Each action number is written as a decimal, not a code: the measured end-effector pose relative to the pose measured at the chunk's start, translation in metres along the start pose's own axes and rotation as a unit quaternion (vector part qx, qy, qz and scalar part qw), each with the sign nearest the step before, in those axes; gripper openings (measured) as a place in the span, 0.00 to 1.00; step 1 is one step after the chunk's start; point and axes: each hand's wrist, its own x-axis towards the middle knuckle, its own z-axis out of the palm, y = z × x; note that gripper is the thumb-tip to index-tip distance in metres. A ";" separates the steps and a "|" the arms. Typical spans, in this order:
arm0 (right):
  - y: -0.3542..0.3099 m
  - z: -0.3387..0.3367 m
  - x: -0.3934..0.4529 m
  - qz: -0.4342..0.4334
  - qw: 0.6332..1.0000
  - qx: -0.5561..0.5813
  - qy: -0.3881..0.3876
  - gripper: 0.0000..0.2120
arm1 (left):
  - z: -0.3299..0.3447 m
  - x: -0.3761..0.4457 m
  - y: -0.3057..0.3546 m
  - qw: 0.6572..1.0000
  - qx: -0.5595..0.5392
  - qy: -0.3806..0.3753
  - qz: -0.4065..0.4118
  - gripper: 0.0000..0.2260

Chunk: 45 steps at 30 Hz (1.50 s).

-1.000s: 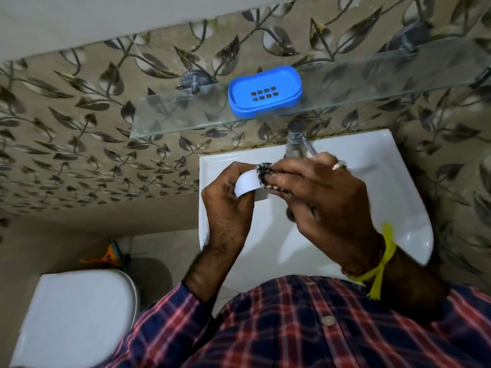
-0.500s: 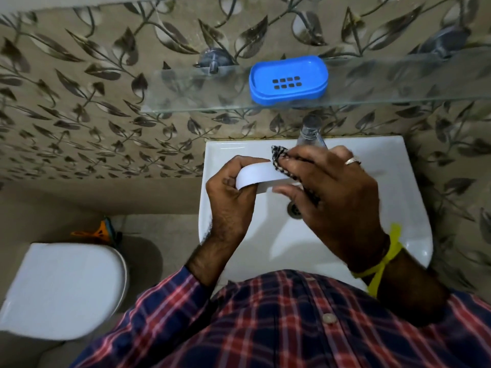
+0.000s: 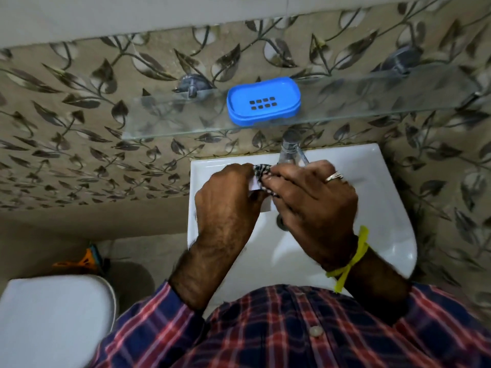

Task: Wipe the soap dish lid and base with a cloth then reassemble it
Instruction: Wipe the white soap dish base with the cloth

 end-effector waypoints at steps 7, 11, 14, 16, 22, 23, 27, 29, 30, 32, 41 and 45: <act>0.006 -0.016 -0.016 -0.026 0.996 0.051 -0.065 0.09 | 0.001 -0.006 -0.005 0.998 -0.048 -0.020 0.041 0.06; -0.001 -0.016 -0.006 0.019 0.996 0.015 -0.087 0.10 | 0.009 -0.004 -0.008 0.995 -0.086 0.033 0.029 0.05; -0.004 -0.019 -0.012 0.012 0.995 0.021 -0.094 0.11 | 0.005 -0.005 -0.015 0.990 -0.128 0.040 0.033 0.12; 0.002 -0.018 -0.008 0.041 0.995 0.035 -0.087 0.13 | 0.004 -0.011 -0.013 0.990 -0.121 0.043 0.061 0.15; -0.003 -0.014 -0.006 0.021 0.997 0.036 -0.071 0.10 | 0.009 -0.009 -0.019 0.988 -0.131 0.072 0.043 0.10; -0.002 -0.017 -0.008 0.020 0.997 0.031 -0.070 0.11 | 0.008 -0.010 -0.019 0.988 -0.128 0.069 0.043 0.11; 0.005 -0.016 -0.005 0.082 0.995 0.029 -0.054 0.10 | 0.013 -0.008 -0.012 0.988 -0.135 0.070 0.041 0.13; 0.002 -0.017 -0.011 0.053 0.997 0.027 -0.050 0.11 | 0.014 -0.006 -0.015 0.984 -0.149 0.087 0.041 0.12; 0.003 -0.019 -0.014 0.037 0.998 0.025 -0.050 0.11 | 0.014 -0.006 -0.017 0.983 -0.151 0.094 0.042 0.12; 0.009 -0.022 -0.018 0.043 0.998 0.030 -0.043 0.10 | 0.015 -0.009 -0.018 0.982 -0.153 0.102 0.041 0.12; 0.008 -0.015 -0.015 0.094 0.991 0.091 -0.015 0.09 | 0.021 -0.010 -0.022 0.952 -0.280 0.120 -0.033 0.13; 0.010 -0.007 -0.009 0.103 0.992 0.078 0.017 0.11 | 0.030 -0.014 -0.010 0.919 -0.370 0.080 -0.110 0.05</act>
